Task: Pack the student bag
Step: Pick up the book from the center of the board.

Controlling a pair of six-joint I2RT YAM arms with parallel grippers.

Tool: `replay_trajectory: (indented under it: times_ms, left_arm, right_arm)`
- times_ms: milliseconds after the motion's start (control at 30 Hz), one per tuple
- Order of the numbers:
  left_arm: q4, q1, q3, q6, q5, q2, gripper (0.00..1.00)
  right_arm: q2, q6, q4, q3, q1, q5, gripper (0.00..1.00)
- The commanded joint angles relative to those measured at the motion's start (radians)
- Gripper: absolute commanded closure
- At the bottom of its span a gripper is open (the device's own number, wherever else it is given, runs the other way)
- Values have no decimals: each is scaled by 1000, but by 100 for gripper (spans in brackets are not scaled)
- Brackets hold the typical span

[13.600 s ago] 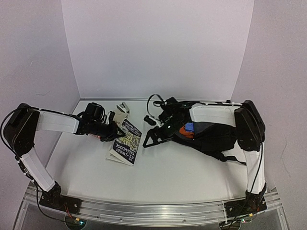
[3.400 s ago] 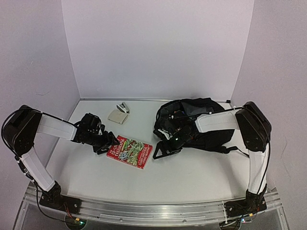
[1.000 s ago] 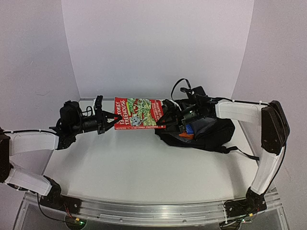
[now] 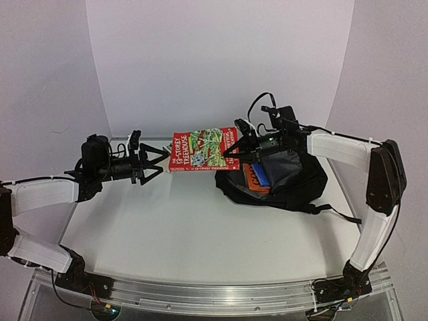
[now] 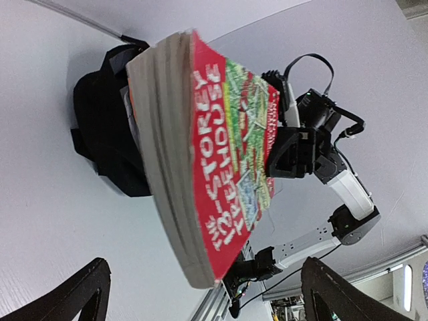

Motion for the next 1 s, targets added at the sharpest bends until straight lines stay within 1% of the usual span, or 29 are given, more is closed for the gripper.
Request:
replay_trajectory:
  times_ms: [0,67,100,200,333,467,567,633,800,967]
  left_arm:
    - [89,-3,50,-38,118,94,6]
    - [181,-16,53,-75,165,117,13]
    - [213,-25,56,-86,175,122,19]
    - [239,-45,70,-85,185,125,34]
    - [309,-48,46,-117,190,129,46]
    - [391,-48,18,-159,179,141,62]
    - [395,-48,19,-160,158,146,75]
    - [400,-48,24,-161,150,160,77]
    - [446,-47,33,-196,150,215,76]
    - [498,-48,39,-224,154,259,69]
  right_arm:
    - [-82,-3,100,-4,8,-53,100]
    - [-79,-9,103,-10,17,-60,100]
    - [-77,-11,103,-11,21,-63,100]
    - [-67,-14,102,-11,28,-68,100]
    - [-52,-13,103,-13,30,-78,100]
    - [-47,-18,102,-24,38,-83,100]
    - [-47,-27,101,-39,42,-71,100]
    - [-40,-26,100,-45,43,-69,100]
    - [-25,-12,99,-49,42,-91,100]
    - [-27,-17,98,-54,43,-96,100]
